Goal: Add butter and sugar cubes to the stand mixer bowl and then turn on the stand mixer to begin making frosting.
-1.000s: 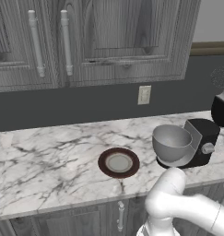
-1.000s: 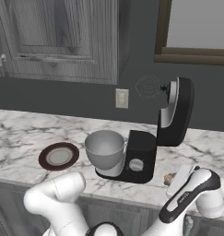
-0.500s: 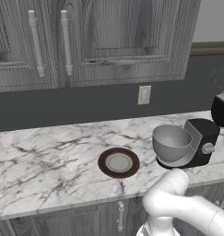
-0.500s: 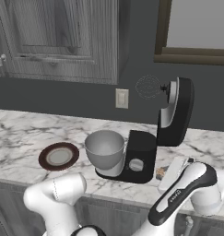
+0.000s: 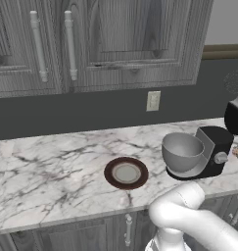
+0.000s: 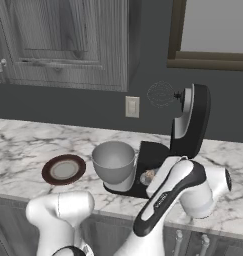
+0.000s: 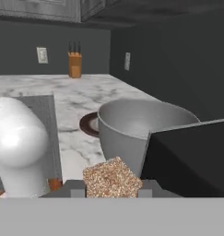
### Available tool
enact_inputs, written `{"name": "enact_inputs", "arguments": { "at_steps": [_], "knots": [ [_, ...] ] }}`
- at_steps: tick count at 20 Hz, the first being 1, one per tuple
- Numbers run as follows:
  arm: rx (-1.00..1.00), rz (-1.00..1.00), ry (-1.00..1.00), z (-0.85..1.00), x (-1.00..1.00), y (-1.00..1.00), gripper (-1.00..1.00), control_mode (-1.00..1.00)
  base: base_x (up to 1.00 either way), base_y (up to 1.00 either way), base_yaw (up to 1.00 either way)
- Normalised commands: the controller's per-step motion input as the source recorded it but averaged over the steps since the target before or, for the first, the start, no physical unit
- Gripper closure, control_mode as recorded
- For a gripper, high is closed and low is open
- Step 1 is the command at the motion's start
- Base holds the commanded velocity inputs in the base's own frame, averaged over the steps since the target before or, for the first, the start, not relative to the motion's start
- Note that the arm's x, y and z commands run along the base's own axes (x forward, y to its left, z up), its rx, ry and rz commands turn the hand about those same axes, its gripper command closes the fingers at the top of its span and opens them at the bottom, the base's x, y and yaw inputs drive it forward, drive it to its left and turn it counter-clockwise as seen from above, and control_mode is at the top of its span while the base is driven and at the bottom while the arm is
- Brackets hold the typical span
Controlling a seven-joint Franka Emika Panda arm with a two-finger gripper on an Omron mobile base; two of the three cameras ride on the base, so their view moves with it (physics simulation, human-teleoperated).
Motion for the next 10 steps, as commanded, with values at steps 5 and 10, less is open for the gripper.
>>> {"name": "enact_inputs", "arguments": {
  "at_steps": [5, 10],
  "knots": [
    [-0.05, 0.0, 0.01, 0.46, 0.0, 0.81, 1.0, -1.0, 0.0, 0.0, 0.0],
    [-0.1, 0.0, 0.01, 0.4, 0.0, 0.72, 1.0, -1.0, 0.0, 0.0, 0.0]
  ]
}}
